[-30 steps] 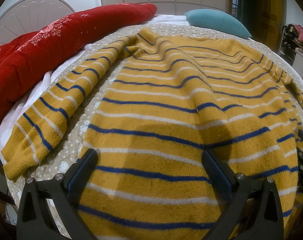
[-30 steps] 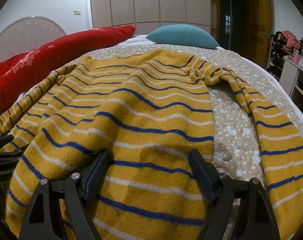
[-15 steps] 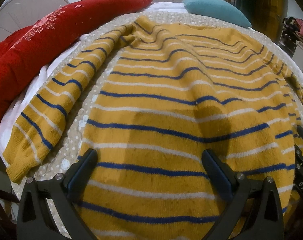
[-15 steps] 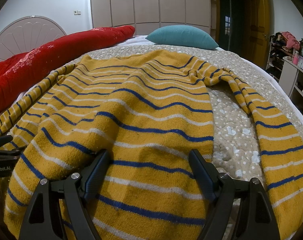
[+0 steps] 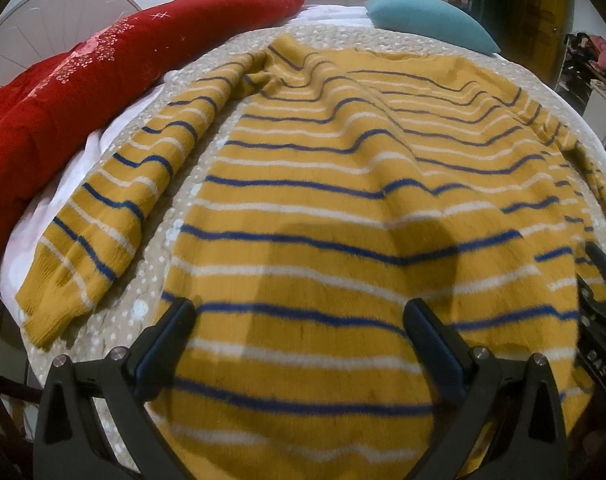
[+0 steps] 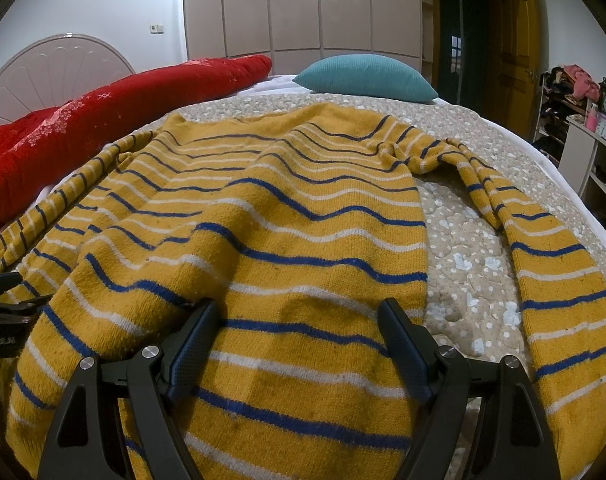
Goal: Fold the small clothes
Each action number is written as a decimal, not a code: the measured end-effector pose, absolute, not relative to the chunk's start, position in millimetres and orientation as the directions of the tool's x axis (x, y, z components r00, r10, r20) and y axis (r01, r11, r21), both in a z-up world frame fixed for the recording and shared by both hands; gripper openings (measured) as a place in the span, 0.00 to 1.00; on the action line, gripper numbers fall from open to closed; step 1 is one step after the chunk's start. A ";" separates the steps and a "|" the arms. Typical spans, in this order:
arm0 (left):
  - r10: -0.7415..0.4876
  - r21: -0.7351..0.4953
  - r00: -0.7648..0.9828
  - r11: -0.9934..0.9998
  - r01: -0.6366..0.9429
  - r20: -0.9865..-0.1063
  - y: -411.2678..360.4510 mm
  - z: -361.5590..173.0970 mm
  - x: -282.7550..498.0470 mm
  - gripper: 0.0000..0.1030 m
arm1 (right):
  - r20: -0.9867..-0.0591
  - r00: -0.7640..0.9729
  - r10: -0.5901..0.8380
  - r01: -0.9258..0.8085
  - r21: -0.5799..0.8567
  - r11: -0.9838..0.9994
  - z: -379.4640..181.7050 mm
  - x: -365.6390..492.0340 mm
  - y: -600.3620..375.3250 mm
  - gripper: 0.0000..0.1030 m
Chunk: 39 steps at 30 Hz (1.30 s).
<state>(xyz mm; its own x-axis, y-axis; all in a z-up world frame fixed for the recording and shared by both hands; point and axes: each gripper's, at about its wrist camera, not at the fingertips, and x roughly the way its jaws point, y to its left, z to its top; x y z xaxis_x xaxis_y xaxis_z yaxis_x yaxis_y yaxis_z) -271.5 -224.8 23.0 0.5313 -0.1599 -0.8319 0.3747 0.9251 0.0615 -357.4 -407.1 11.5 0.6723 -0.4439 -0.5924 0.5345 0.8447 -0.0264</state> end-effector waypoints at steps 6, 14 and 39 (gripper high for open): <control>-0.216 -0.006 0.494 0.920 0.392 -0.842 -206.7 39.3 -294.1 1.00 | -0.627 0.666 -0.405 0.506 -0.020 0.862 30.7 -377.7 -400.8 0.83; -0.311 -0.143 0.465 0.922 0.361 -0.829 -180.9 53.3 -310.0 1.00 | -0.547 0.637 -0.543 0.640 -0.018 0.768 69.1 -484.8 -434.7 0.86; -0.383 -0.181 0.533 0.902 0.392 -0.754 -169.1 91.3 -327.6 1.00 | -0.516 0.502 -0.694 0.864 0.336 0.375 143.1 -651.2 -655.8 0.03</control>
